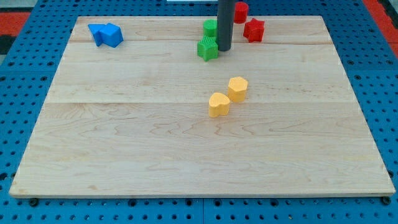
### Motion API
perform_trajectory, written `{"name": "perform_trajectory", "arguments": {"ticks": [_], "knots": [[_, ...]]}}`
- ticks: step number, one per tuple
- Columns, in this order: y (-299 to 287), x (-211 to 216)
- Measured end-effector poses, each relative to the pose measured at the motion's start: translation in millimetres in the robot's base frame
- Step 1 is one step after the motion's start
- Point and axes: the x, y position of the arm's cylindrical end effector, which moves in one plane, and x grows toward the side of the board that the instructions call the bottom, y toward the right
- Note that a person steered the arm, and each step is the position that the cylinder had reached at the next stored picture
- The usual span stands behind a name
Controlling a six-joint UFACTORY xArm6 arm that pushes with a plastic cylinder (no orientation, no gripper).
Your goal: Push red star to the bottom right of red circle
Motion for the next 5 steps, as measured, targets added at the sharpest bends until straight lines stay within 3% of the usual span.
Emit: {"name": "perform_trajectory", "arguments": {"ticks": [1,4,5], "knots": [[83.7,-7.1],[70.6,-65.2],[112.9,-65.9]]}}
